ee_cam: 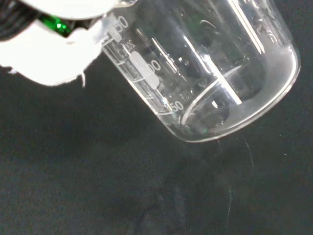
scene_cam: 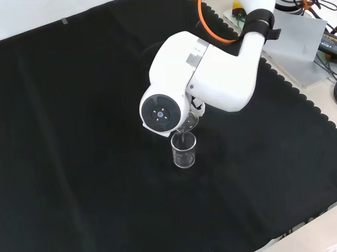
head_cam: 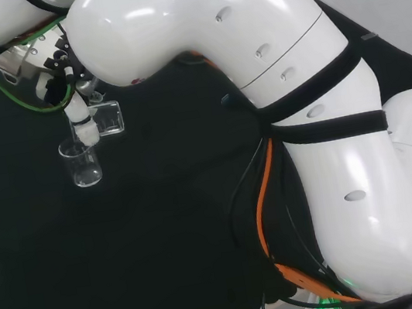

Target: Pour the water from the handheld beaker into the one on the table.

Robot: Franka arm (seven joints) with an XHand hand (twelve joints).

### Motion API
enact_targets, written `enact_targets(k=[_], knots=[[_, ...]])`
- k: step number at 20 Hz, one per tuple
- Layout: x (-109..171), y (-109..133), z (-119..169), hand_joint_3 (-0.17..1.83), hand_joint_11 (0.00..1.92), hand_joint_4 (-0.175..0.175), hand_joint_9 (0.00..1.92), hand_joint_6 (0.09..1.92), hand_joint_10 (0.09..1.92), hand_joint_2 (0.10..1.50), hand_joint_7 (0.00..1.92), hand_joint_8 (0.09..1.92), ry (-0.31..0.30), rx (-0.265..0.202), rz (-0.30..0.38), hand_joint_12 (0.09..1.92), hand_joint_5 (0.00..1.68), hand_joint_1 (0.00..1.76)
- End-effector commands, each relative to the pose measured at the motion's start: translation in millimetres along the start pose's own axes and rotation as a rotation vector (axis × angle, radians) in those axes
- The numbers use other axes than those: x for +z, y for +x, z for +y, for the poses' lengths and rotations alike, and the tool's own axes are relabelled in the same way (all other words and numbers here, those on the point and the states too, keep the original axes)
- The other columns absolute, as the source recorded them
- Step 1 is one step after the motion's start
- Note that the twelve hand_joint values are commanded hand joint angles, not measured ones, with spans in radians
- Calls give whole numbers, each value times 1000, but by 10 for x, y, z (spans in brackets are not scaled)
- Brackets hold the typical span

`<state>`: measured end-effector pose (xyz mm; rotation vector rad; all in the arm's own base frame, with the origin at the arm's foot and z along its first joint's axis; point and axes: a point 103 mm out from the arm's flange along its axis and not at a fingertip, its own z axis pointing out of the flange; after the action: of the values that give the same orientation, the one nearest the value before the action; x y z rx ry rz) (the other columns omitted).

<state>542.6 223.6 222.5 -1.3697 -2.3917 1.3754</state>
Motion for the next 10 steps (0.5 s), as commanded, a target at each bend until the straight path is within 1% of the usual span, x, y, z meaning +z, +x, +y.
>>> enact_targets(k=[1,10], knots=[[-17,-4,-30,910,1206,70,1340,1010,856,586,1455,832,3,2,-4,837,1153,1133],[-54,24,-61,910,1209,70,1340,1012,858,587,1453,835,9,5,-16,838,1151,1132]])
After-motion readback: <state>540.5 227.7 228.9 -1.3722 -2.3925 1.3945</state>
